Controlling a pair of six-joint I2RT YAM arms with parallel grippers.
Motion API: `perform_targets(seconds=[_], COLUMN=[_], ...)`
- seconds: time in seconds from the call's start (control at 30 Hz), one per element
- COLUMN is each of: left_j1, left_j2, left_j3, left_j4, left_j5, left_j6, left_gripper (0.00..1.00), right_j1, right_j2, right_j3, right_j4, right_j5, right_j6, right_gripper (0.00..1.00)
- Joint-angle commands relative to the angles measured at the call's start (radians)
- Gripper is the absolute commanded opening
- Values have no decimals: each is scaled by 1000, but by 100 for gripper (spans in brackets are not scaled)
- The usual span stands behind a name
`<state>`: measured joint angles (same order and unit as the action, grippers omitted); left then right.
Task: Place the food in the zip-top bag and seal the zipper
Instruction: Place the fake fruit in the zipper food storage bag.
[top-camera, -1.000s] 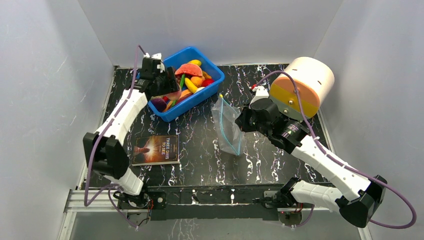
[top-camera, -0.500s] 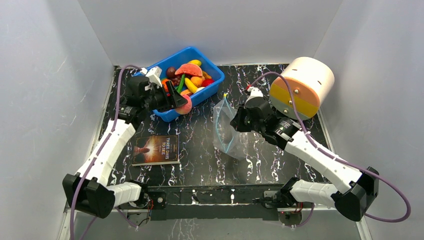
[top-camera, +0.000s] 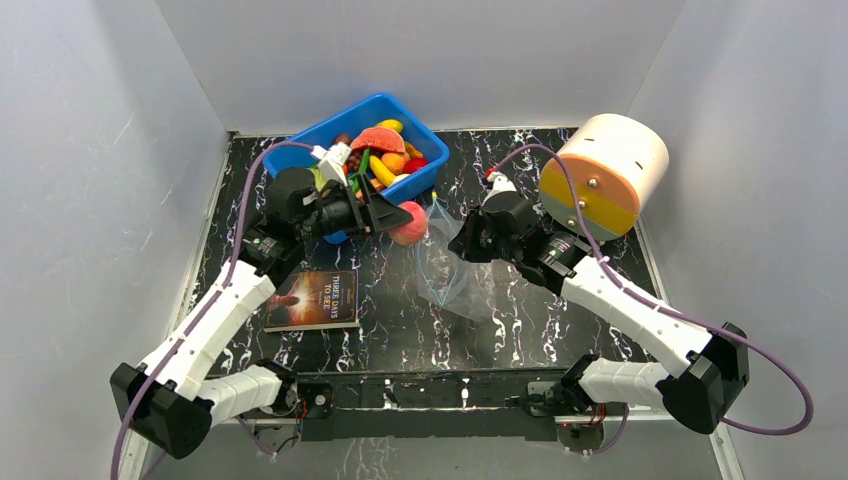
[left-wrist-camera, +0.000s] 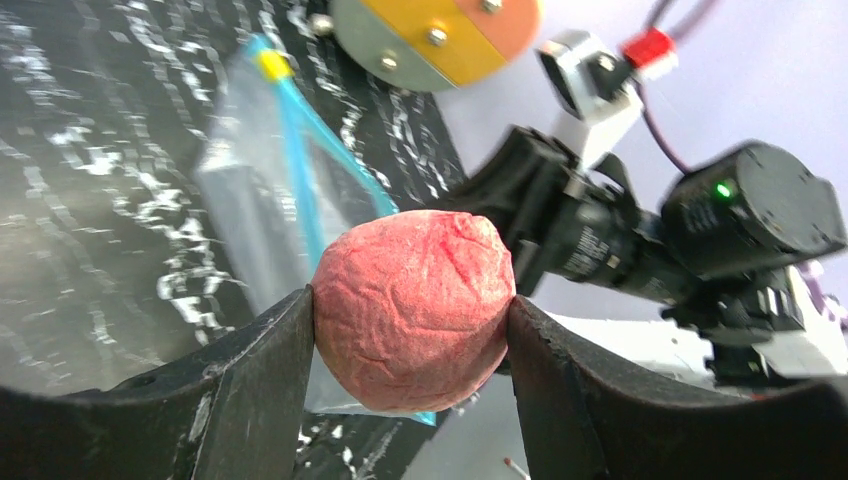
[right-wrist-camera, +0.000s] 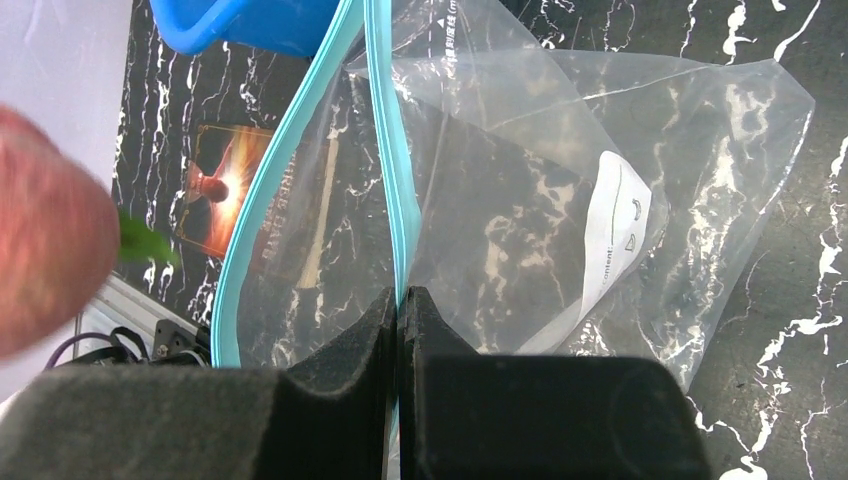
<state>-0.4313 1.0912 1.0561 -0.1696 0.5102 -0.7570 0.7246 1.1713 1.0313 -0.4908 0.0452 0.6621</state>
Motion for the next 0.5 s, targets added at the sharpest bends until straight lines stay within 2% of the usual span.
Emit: perform_targets(seconds=[0.0,0.27,0.47], left_j1=[-100,-141,-145], left_j2=[17,30,49], left_j3=[10,-58,-100], left_j4=[139,261,247], left_j5=[52,48,31], left_j6=[-79,-138,-116], left_gripper=[36,35,35], right_j1=[0,0,0], right_j2=[0,-22,-37], right_j3=[24,26,23], right_j4=[80,91,100], right_j5=[-27,-43,-48], right_j6=[30,51,59], right_gripper=[0,0,0])
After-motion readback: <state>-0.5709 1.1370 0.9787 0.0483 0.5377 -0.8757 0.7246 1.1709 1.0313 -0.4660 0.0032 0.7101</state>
